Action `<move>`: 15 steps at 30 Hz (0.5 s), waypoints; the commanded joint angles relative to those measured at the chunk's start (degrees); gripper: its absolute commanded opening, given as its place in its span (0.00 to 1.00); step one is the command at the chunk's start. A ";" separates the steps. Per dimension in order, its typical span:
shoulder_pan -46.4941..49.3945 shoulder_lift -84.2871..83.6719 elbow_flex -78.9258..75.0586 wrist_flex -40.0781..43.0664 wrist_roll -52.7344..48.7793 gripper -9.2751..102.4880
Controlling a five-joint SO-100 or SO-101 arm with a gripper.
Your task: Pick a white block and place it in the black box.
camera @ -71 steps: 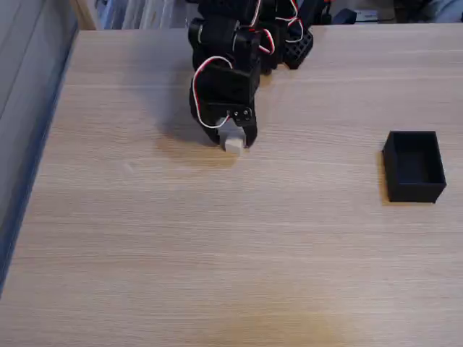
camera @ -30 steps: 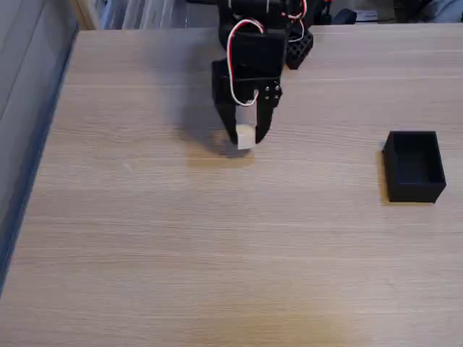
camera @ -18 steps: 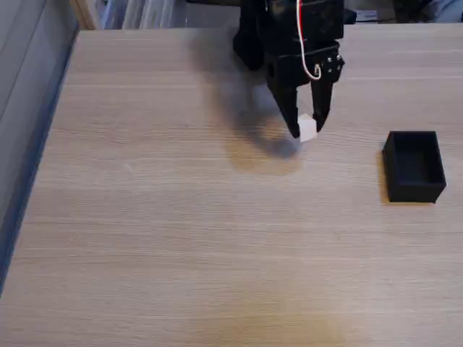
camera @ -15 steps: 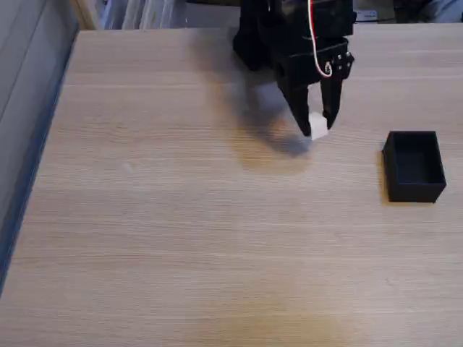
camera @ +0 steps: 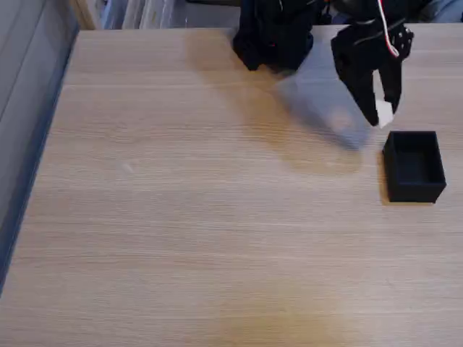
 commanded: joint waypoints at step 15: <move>-1.05 -23.55 -24.43 2.81 8.61 0.08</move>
